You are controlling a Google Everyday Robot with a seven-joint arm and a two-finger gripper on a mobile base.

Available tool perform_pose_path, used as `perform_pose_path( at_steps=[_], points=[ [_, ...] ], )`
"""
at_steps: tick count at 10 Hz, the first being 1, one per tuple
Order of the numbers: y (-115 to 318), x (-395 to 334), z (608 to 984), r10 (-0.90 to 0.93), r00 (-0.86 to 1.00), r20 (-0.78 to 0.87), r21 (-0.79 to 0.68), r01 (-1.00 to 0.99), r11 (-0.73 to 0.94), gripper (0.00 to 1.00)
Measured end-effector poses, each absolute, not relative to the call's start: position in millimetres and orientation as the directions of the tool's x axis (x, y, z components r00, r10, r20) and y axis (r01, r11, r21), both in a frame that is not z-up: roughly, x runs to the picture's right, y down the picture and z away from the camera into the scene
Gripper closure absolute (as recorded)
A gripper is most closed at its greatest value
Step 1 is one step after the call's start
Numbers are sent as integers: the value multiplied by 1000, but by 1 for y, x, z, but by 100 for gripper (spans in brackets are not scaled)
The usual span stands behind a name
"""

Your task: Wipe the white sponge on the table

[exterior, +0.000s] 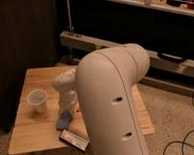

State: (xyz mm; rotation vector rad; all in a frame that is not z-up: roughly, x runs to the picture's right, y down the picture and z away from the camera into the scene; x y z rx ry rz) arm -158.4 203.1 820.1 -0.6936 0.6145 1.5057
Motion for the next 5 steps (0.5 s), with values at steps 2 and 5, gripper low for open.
perform_pose_path(
  at_steps=[2, 5],
  points=[
    [206, -181, 815, 675, 14, -738, -68, -996, -53, 73],
    [188, -205, 819, 682, 45, -730, -116, -992, -58, 73]
  ],
)
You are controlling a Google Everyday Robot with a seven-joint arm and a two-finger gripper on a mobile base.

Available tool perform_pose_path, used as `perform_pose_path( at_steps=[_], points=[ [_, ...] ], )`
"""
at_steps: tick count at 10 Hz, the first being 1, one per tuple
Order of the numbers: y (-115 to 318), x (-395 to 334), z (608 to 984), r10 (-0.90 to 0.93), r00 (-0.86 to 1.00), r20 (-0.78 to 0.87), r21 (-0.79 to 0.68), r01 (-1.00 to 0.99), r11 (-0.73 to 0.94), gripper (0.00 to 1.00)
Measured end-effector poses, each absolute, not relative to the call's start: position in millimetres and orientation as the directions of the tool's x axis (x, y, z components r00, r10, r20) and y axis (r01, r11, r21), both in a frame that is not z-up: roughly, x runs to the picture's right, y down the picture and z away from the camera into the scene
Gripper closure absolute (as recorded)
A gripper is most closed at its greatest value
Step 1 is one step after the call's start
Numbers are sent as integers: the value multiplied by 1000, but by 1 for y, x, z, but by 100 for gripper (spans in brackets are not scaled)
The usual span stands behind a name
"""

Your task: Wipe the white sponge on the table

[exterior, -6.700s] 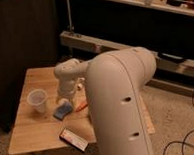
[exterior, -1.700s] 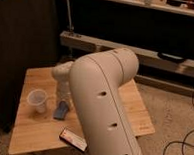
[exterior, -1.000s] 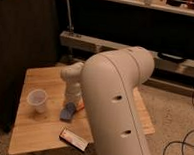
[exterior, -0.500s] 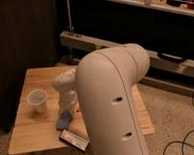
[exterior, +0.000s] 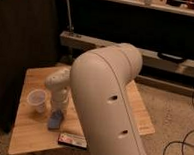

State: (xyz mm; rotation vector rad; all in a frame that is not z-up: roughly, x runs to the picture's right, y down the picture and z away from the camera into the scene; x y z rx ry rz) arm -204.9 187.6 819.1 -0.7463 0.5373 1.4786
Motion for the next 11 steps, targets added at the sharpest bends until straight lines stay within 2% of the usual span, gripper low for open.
perform_pose_path(
  at_steps=[5, 9, 11],
  points=[
    [198, -224, 850, 660, 61, -749, -105, -994, -28, 73],
    [195, -225, 847, 662, 63, -747, -107, -994, -25, 73],
    [180, -226, 853, 678, 48, -733, -104, -994, -42, 73]
  ],
)
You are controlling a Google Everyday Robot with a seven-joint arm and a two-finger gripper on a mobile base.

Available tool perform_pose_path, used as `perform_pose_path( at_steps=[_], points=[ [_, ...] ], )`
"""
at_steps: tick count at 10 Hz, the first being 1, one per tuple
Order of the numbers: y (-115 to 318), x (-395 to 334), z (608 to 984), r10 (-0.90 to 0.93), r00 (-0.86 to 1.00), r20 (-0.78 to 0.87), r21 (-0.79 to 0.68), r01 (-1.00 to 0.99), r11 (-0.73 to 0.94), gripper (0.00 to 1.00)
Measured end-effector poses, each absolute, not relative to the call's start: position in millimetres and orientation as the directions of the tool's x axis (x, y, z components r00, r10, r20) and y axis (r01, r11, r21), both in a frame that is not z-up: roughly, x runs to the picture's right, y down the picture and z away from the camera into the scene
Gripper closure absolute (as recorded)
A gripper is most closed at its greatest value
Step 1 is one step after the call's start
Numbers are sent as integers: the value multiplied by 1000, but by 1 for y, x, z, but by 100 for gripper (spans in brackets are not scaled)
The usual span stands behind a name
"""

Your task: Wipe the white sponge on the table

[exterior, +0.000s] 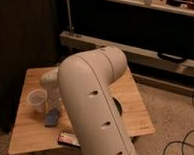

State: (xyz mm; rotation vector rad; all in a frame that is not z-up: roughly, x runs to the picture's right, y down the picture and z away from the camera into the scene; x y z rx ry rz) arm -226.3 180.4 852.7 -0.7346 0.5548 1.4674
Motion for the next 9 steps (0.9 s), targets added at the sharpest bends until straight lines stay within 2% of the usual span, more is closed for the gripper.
perform_pose_path(
  at_steps=[1, 2, 4, 7, 9],
  points=[
    [170, -225, 858, 684, 38, -729, -98, -994, -49, 73],
    [151, -219, 867, 689, 20, -724, -93, -993, -68, 78],
    [118, -207, 884, 696, -22, -718, -81, -990, -116, 95],
    [100, -191, 907, 697, -71, -714, -39, -989, -140, 97],
    [98, -161, 906, 699, -101, -708, -11, -988, -153, 97]
  ],
)
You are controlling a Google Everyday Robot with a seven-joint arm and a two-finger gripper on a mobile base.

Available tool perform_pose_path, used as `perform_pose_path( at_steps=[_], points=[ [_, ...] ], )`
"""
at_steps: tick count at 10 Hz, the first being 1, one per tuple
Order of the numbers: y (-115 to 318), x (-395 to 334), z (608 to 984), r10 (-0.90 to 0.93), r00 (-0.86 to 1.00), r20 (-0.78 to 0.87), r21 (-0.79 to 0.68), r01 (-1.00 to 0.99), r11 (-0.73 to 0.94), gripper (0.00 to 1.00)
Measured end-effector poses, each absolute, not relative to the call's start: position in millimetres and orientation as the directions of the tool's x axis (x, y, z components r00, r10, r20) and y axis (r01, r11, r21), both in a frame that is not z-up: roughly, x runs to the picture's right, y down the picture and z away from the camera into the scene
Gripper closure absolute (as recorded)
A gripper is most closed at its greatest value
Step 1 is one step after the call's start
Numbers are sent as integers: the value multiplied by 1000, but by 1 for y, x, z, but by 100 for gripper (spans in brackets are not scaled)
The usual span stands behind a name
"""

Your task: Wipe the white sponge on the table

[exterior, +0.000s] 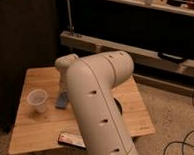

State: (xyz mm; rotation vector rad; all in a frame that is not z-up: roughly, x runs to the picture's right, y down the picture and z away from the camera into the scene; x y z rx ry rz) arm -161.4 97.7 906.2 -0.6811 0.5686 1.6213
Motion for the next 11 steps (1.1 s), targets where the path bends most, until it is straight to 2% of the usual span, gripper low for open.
perform_pose_path(
  at_steps=[6, 11],
  points=[
    [110, -107, 887, 696, -142, -703, 10, -982, -191, 97],
    [142, -115, 849, 700, -92, -708, -52, -982, -182, 97]
  ],
)
